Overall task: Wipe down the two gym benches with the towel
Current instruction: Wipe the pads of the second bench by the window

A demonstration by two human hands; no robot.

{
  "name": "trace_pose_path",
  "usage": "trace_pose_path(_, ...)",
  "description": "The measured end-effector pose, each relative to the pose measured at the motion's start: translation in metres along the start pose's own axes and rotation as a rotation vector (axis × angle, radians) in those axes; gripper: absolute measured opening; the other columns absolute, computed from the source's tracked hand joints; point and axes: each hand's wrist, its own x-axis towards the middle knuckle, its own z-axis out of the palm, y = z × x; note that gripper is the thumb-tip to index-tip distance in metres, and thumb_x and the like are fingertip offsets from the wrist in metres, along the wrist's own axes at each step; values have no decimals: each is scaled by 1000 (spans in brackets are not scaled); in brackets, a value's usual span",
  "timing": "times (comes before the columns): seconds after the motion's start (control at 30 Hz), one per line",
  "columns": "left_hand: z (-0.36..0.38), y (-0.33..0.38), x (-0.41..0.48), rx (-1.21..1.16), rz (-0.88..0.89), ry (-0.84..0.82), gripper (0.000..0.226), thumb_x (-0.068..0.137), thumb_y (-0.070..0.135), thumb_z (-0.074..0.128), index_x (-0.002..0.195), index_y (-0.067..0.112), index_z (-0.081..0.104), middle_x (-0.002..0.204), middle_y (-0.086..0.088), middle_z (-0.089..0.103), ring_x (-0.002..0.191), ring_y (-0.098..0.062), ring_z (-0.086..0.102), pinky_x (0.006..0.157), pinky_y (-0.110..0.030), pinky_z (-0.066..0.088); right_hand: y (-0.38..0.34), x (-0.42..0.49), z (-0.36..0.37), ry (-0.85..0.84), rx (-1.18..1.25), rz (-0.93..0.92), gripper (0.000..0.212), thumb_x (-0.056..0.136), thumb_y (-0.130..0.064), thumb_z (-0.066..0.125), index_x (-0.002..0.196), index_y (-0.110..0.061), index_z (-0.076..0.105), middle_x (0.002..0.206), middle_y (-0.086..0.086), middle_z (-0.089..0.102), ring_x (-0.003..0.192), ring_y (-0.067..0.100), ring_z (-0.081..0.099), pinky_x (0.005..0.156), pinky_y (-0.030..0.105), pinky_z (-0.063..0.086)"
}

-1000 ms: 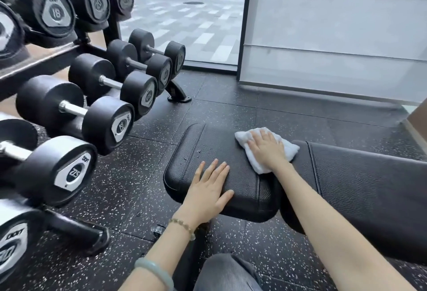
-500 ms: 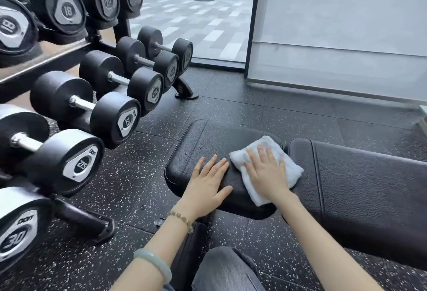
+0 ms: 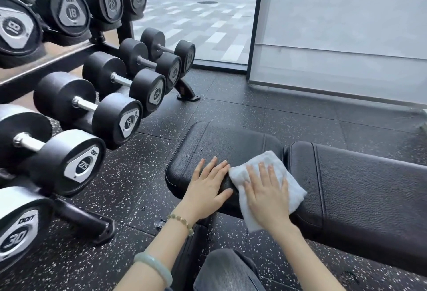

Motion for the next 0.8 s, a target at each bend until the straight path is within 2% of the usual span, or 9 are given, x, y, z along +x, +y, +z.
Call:
trace_pose_path(0.07, 0, 0, 0, -1, 0, 4, 80, 80, 61, 11, 149, 23, 20, 157, 12, 15, 145, -10, -5, 114, -36, -16, 3, 14, -4, -26, -36, -18, 77, 79, -57, -14, 149, -36, 9, 159, -2, -1, 146, 19, -6, 114, 50, -4)
trace_pose_path(0.13, -1, 0, 0, 3, 3, 11, 79, 81, 61, 11, 149, 22, 20, 157, 11, 15, 145, -11, -4, 115, -37, -15, 9, 45, -11, -62, -41, -23, 58, 95, -52, 2, 149, -36, 10, 159, -3, -2, 145, 17, -8, 114, 51, -5)
trace_pose_path(0.2, -1, 0, 0, 12, 2, 12, 79, 81, 61, 10, 149, 22, 21, 157, 11, 15, 145, -11, -4, 115, -37, -14, 17, 85, -16, -101, -3, -9, 49, 101, -45, 14, 149, -35, 12, 159, -4, -3, 145, 16, -8, 113, 51, -5)
trace_pose_path(0.37, -1, -1, 0, 12, -4, 5, 79, 81, 62, 9, 149, 24, 19, 157, 12, 13, 145, -9, -6, 115, -37, -14, 29, 145, -23, -123, 24, 7, 49, 101, -46, 16, 149, -35, 14, 159, -6, 3, 145, 15, -1, 114, 54, 2)
trace_pose_path(0.5, -2, 0, -1, 0, -5, 22, 79, 81, 63, 11, 148, 23, 22, 157, 11, 16, 143, -7, -7, 115, -37, -14, 22, 109, -17, -85, -29, -1, 50, 101, -44, 17, 149, -32, 14, 159, -4, 5, 145, 18, 0, 114, 53, 0)
trace_pose_path(0.57, 0, 0, -6, -34, -32, 58, 81, 81, 65, 14, 149, 21, 21, 157, 8, 14, 141, -4, -9, 115, -35, -13, 16, 71, -11, -68, -76, -33, 53, 99, -48, 12, 150, -32, 12, 159, -3, 5, 146, 20, -1, 114, 53, -3)
trace_pose_path(0.63, 4, -2, -17, -112, -108, 151, 85, 82, 68, 22, 150, 17, 16, 158, 4, 9, 142, -4, -11, 116, -33, -11, 7, 34, -8, -42, -90, -107, 68, 87, -55, -5, 150, -33, 9, 159, -1, 4, 146, 22, -3, 112, 53, -6)
trace_pose_path(0.7, 4, -9, -32, -160, -236, 218, 95, 80, 76, 23, 150, 14, 7, 157, 3, -2, 142, -7, -16, 115, -32, -14, 4, 16, -8, -39, -75, -169, 81, 76, -56, -13, 150, -33, 12, 159, 0, 6, 146, 23, -2, 112, 54, -5)
trace_pose_path(0.8, -1, -29, -44, -150, -462, 166, 118, 65, 90, 14, 150, 10, -6, 156, 0, -15, 140, -9, -25, 112, -31, -22, 3, 36, -13, -102, -130, -216, 85, 71, -59, -19, 150, -37, 6, 159, -5, -2, 145, 18, -8, 112, 51, -8)
